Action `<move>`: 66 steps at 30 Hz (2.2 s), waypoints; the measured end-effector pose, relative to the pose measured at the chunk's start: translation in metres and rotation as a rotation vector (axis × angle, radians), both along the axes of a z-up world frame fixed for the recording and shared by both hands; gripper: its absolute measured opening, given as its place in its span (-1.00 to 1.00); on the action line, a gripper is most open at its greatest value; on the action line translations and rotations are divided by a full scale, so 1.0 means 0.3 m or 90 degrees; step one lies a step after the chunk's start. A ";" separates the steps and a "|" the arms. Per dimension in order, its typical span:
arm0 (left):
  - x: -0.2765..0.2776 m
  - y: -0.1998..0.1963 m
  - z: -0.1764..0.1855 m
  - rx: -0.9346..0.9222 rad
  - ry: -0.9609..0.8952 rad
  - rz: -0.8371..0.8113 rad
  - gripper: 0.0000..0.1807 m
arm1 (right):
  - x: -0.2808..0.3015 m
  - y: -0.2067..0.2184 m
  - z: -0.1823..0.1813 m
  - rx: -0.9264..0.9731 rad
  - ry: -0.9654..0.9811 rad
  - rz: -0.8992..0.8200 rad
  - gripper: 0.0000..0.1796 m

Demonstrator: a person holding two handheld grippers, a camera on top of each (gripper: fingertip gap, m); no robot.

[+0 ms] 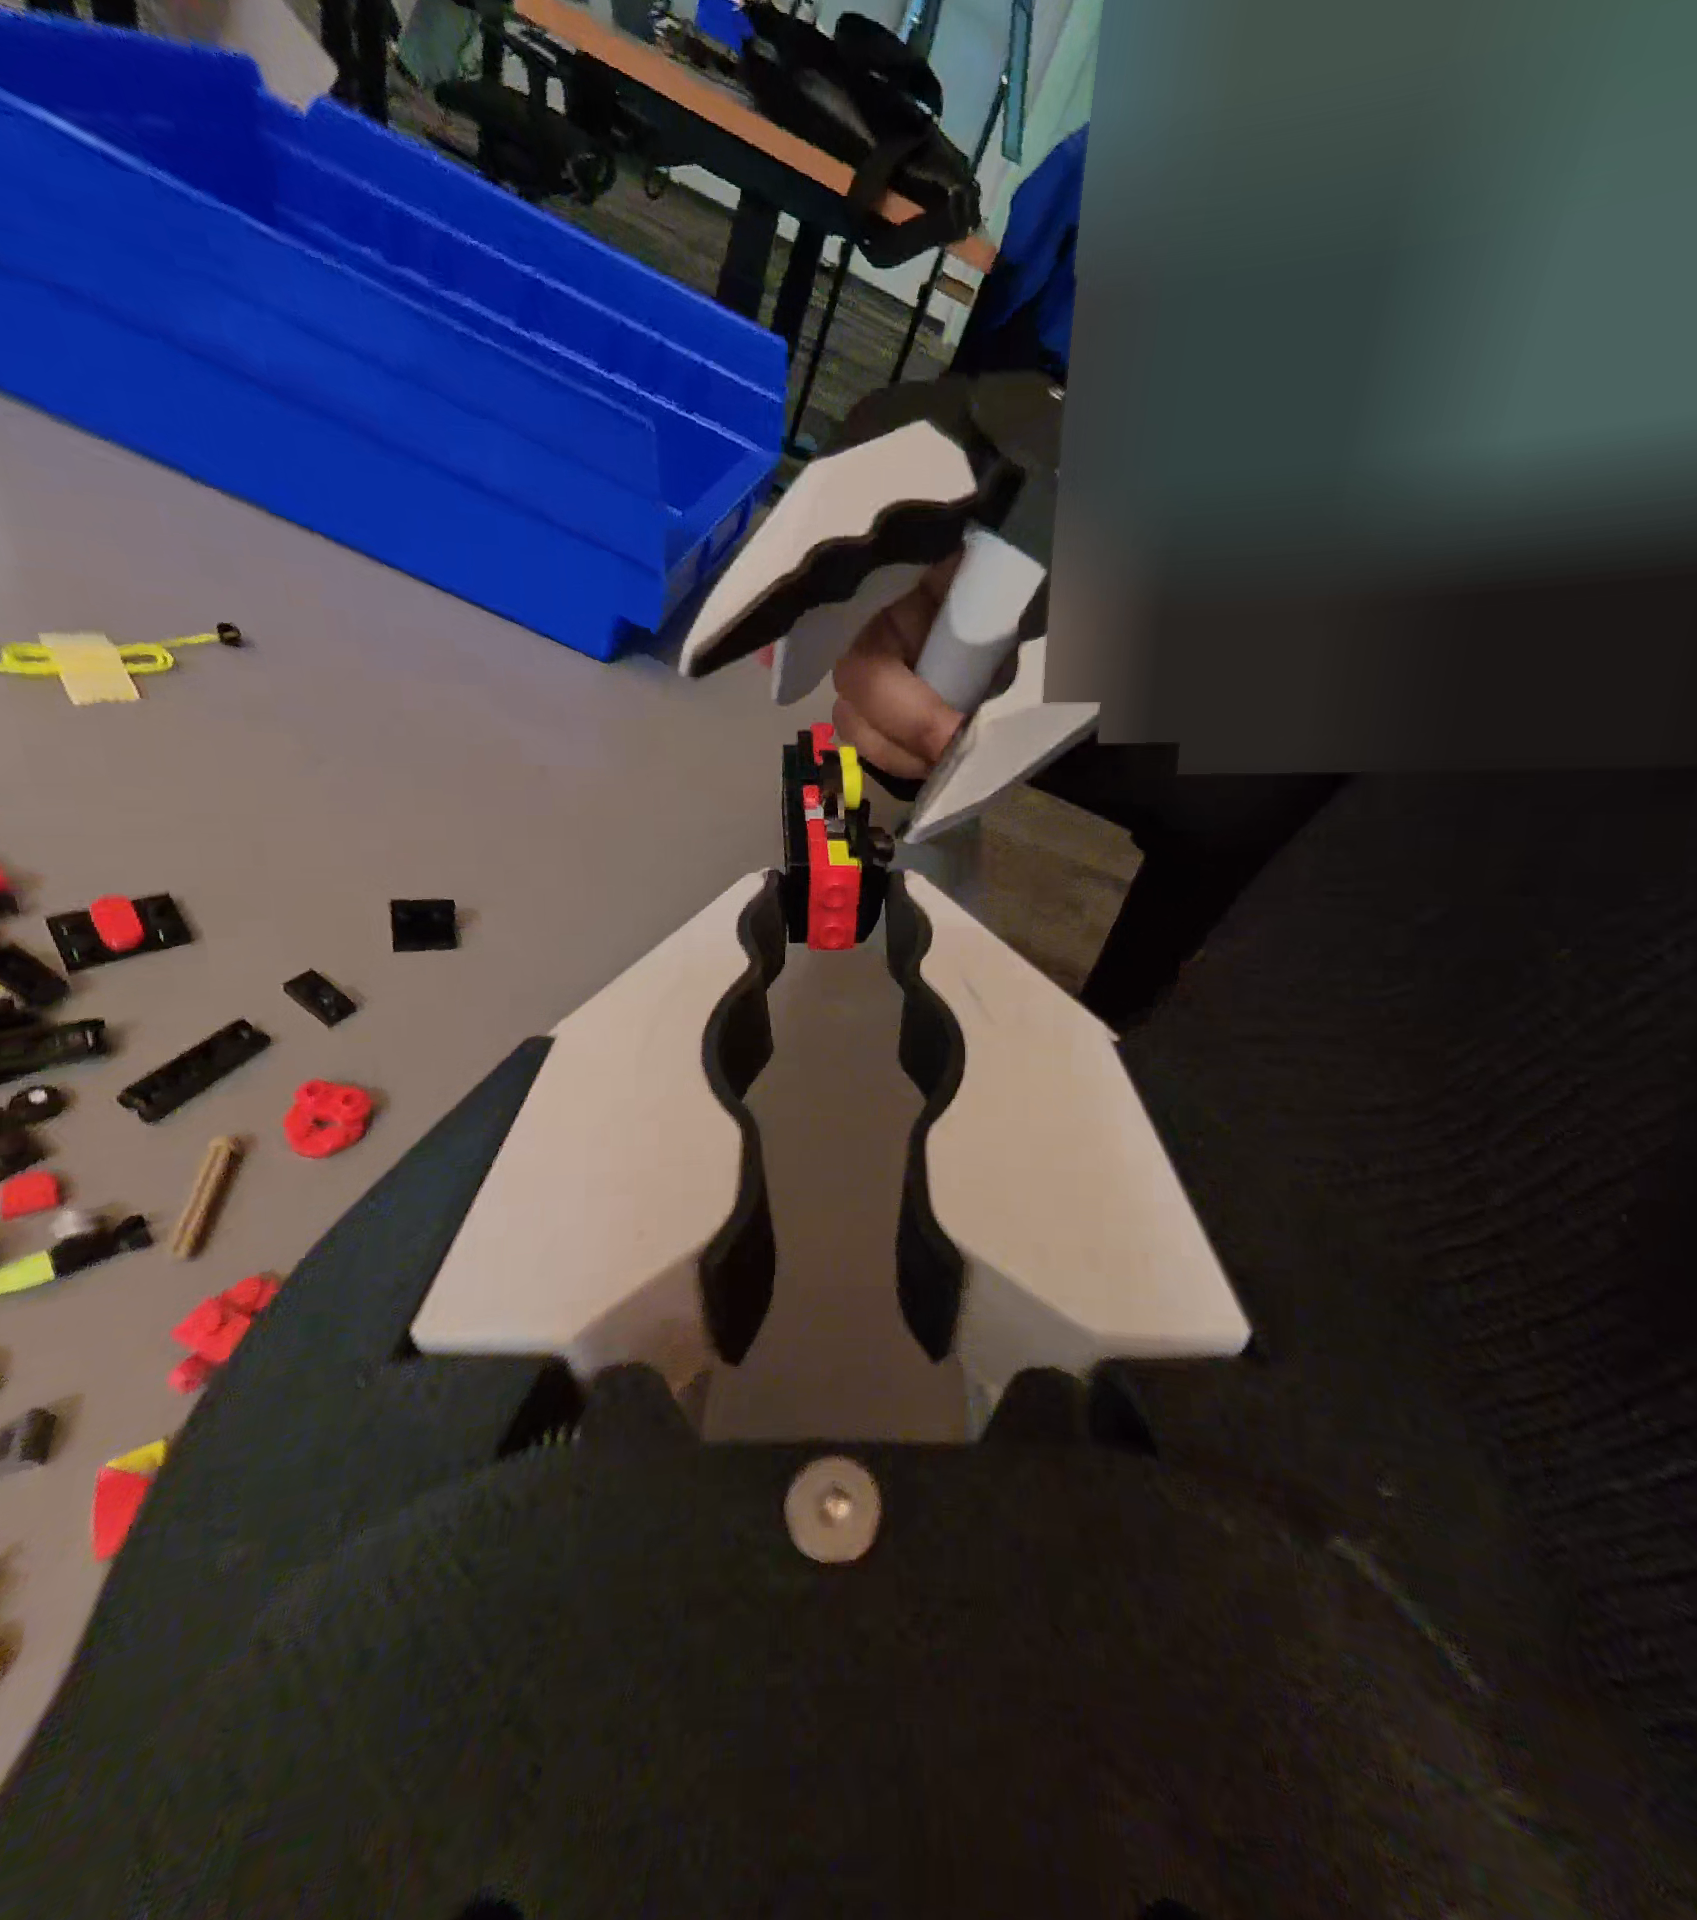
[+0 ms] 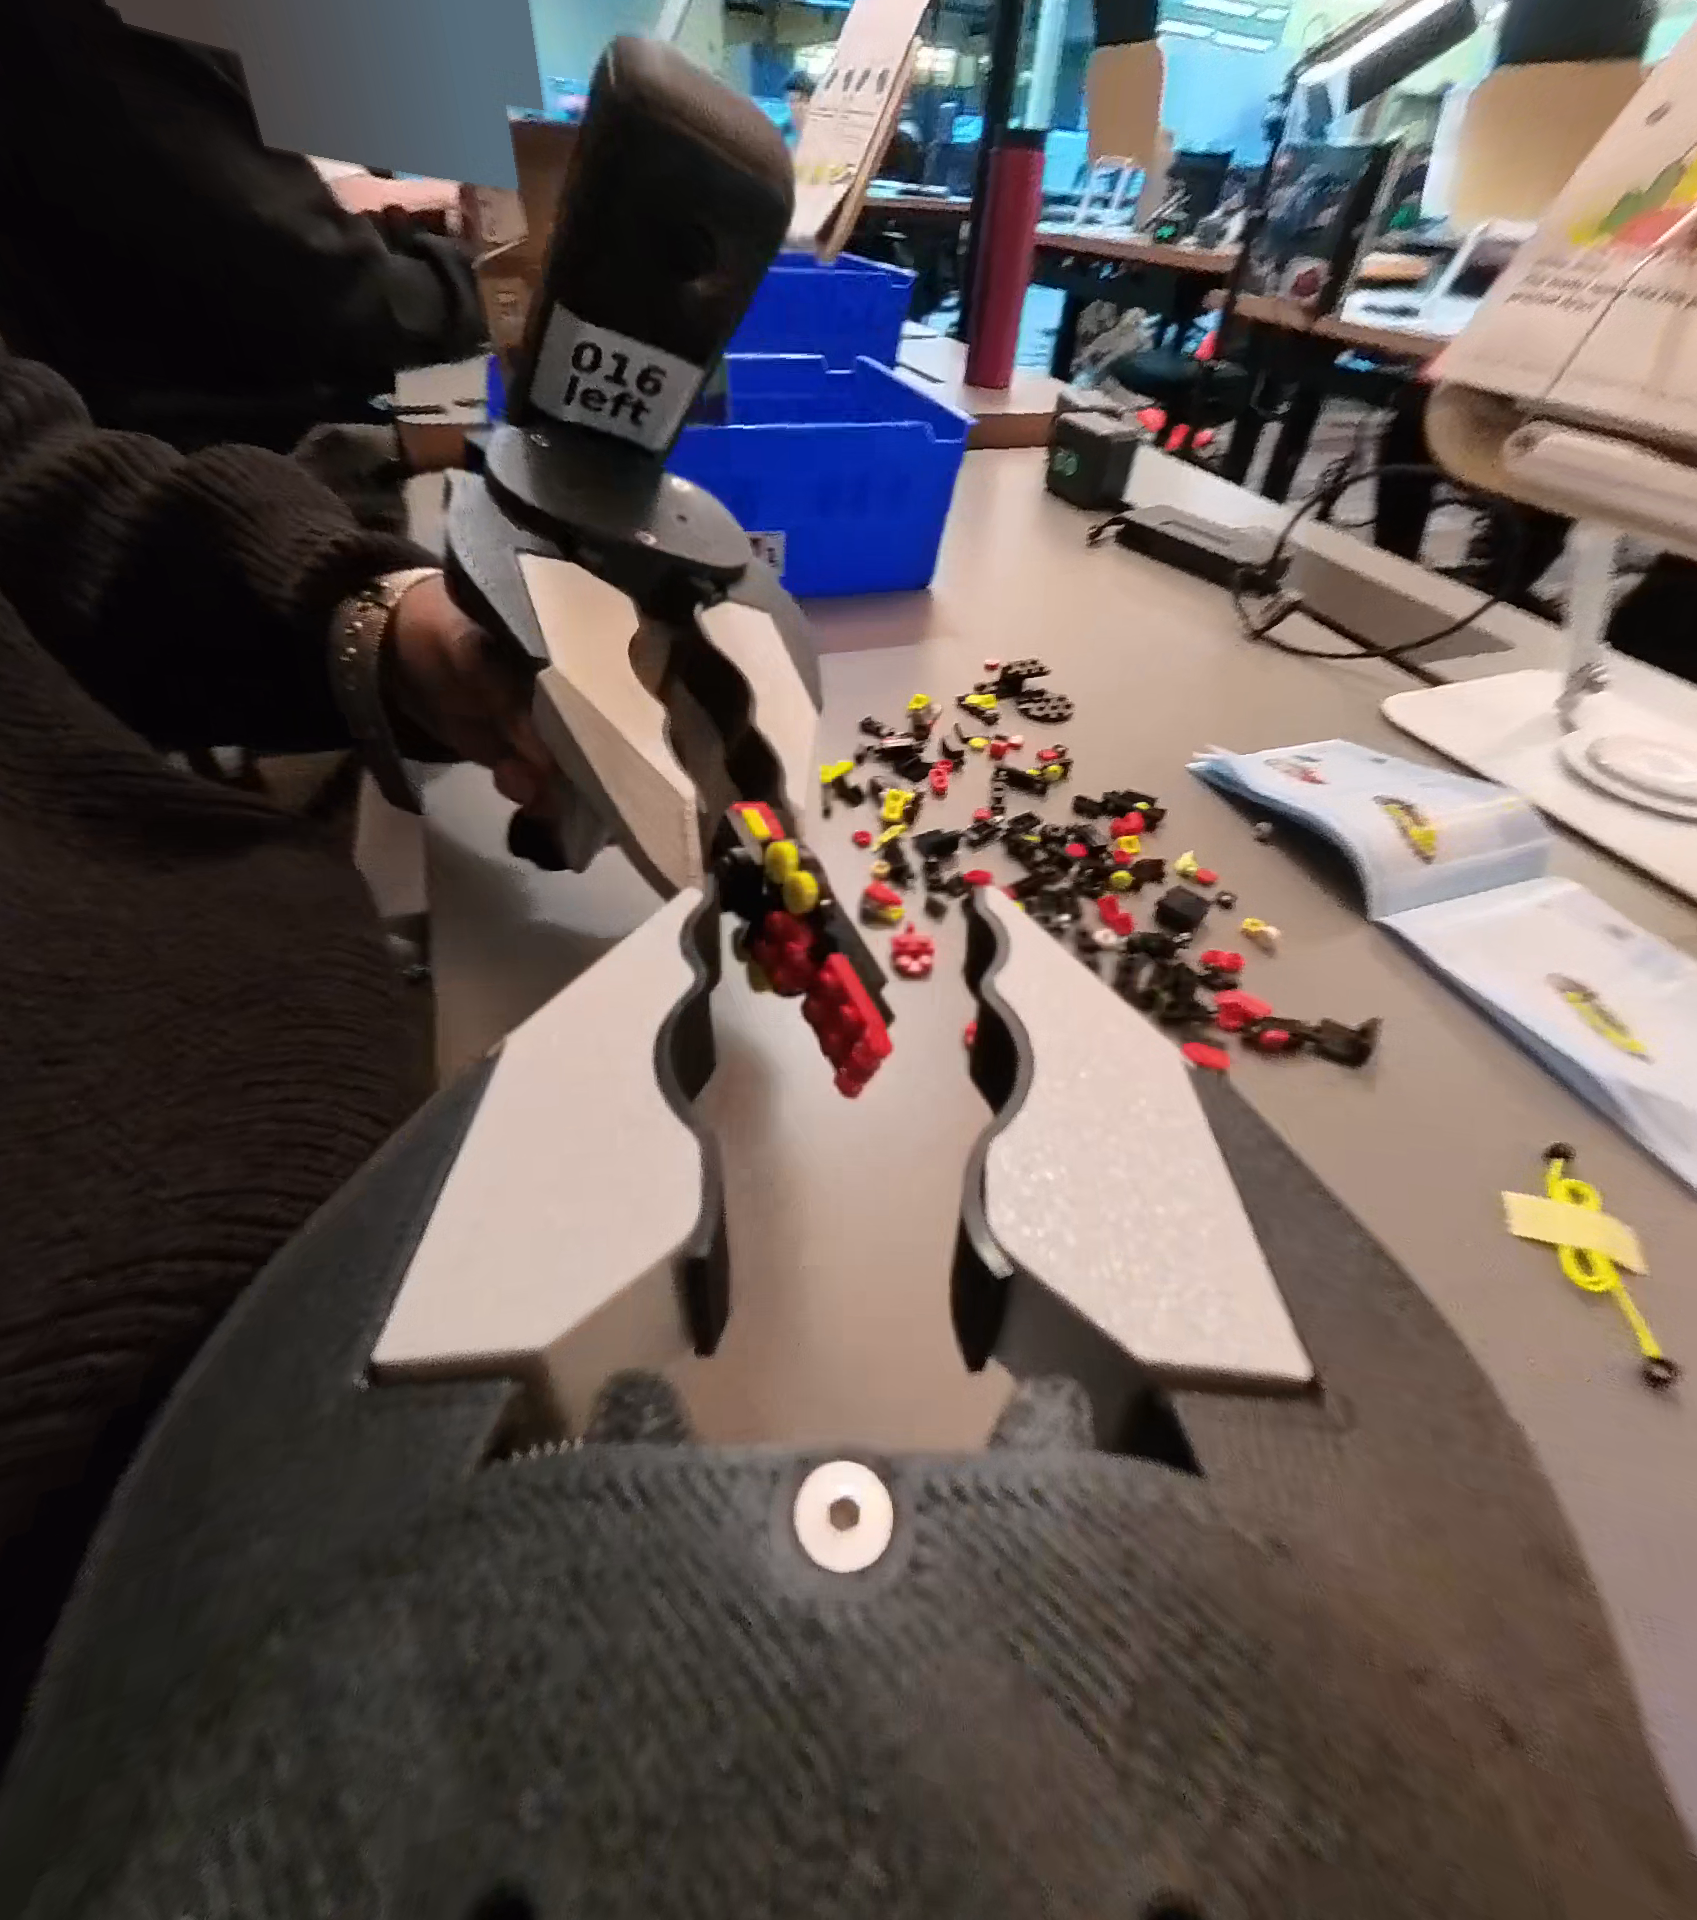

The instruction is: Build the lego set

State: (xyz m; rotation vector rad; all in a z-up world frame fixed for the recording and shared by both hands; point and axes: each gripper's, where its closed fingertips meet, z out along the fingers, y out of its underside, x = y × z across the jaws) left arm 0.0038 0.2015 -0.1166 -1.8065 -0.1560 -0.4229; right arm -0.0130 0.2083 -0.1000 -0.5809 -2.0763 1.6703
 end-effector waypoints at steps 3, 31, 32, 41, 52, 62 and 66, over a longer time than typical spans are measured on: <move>0.019 0.004 0.006 0.004 0.028 -0.017 -0.81 | 0.019 -0.011 -0.012 -0.010 -0.034 0.034 -0.51; 0.053 0.009 -0.005 -0.001 0.026 -0.041 -0.81 | 0.077 -0.039 -0.025 -0.061 -0.142 0.140 -0.81; 0.042 0.008 0.003 0.007 0.020 -0.031 -0.79 | 0.069 -0.034 -0.020 -0.064 -0.136 0.130 -0.80; 0.019 0.001 0.042 0.047 -0.019 -0.014 -0.82 | 0.061 -0.038 -0.007 -0.095 -0.151 0.124 -0.81; 0.042 -0.013 0.067 0.080 -0.048 -0.050 -0.81 | 0.089 -0.050 0.007 -0.147 -0.216 0.173 -0.81; 0.060 -0.018 0.101 0.115 -0.086 -0.073 -0.78 | 0.109 -0.047 0.033 -0.206 -0.279 0.223 -0.82; 0.052 -0.020 0.118 0.133 -0.103 -0.068 -0.78 | 0.114 -0.049 0.043 -0.219 -0.285 0.233 -0.82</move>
